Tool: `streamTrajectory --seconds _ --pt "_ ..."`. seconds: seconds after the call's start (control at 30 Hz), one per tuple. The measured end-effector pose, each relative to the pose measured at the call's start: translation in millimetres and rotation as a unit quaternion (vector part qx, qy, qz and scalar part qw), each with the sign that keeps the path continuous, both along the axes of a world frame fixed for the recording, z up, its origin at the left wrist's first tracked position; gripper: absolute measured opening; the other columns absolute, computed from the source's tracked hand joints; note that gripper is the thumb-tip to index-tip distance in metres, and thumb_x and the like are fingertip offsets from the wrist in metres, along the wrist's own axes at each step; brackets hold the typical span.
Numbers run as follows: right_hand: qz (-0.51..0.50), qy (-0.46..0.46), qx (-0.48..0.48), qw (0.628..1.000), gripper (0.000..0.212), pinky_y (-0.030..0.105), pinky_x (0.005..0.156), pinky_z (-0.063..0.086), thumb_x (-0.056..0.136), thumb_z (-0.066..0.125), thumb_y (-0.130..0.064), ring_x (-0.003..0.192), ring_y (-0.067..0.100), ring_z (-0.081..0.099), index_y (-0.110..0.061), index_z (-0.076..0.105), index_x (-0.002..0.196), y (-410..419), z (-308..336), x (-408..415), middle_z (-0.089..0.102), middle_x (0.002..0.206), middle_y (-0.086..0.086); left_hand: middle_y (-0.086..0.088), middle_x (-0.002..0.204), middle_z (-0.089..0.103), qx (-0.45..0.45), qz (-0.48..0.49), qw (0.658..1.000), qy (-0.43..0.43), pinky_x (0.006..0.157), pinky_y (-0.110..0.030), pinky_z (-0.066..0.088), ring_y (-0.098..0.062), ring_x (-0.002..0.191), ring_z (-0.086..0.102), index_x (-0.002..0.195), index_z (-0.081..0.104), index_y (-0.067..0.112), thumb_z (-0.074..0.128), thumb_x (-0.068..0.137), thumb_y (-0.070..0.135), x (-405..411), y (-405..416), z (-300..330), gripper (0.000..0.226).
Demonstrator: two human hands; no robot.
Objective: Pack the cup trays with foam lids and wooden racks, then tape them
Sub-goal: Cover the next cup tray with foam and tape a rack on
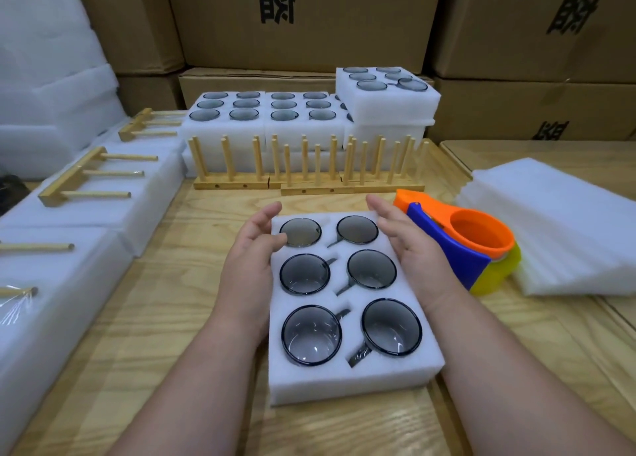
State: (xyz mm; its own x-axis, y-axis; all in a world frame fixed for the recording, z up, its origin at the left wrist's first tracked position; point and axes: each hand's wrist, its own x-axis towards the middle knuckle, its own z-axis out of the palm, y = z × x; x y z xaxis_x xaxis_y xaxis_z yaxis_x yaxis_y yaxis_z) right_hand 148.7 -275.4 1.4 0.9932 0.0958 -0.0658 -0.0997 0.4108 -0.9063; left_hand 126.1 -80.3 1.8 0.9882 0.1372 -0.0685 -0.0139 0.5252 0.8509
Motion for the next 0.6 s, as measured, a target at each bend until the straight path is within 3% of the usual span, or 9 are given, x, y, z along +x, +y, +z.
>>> streamTrajectory --seconds 0.13,0.27,0.47,0.6 --pt "0.021 -0.003 0.021 1.000 0.052 0.039 0.083 0.060 0.094 0.055 -0.020 0.114 0.026 0.070 -0.027 0.054 0.145 -1 -1 -5 0.071 0.128 -0.001 0.011 0.134 0.061 0.020 0.007 1.000 0.002 0.074 -0.035 0.058 -0.013 0.112 0.070 0.105 0.077 0.037 0.055 0.079 0.010 1 1 -1 0.044" --pt "0.025 -0.010 -0.029 0.999 0.066 0.053 0.106 0.049 0.080 0.062 -0.025 0.124 0.028 0.064 -0.033 0.054 0.145 -3 -1 -14 0.057 0.146 0.004 0.011 0.123 0.067 0.026 0.014 1.000 -0.003 0.063 -0.030 0.058 -0.010 0.096 0.075 0.100 0.079 0.035 0.055 0.075 0.011 0 2 -3 0.042" --pt "0.018 0.007 -0.027 0.999 0.057 0.046 0.089 0.058 0.080 0.064 -0.016 0.114 0.031 0.070 -0.025 0.061 0.136 -7 -2 -37 0.071 0.127 0.007 0.007 0.091 0.079 0.054 0.023 0.998 0.002 0.055 -0.030 0.057 -0.018 0.074 0.075 0.106 0.076 0.025 0.055 0.079 0.012 -5 1 2 0.036" --pt "-0.013 0.022 -0.097 0.995 0.041 0.052 0.101 0.053 0.095 0.060 -0.004 0.117 0.030 0.068 -0.020 0.066 0.132 -13 1 -55 0.068 0.133 0.011 0.007 0.086 0.079 0.071 0.032 0.997 0.004 0.054 -0.028 0.057 -0.016 0.071 0.074 0.109 0.074 0.022 0.051 0.090 0.006 -7 0 5 0.034"
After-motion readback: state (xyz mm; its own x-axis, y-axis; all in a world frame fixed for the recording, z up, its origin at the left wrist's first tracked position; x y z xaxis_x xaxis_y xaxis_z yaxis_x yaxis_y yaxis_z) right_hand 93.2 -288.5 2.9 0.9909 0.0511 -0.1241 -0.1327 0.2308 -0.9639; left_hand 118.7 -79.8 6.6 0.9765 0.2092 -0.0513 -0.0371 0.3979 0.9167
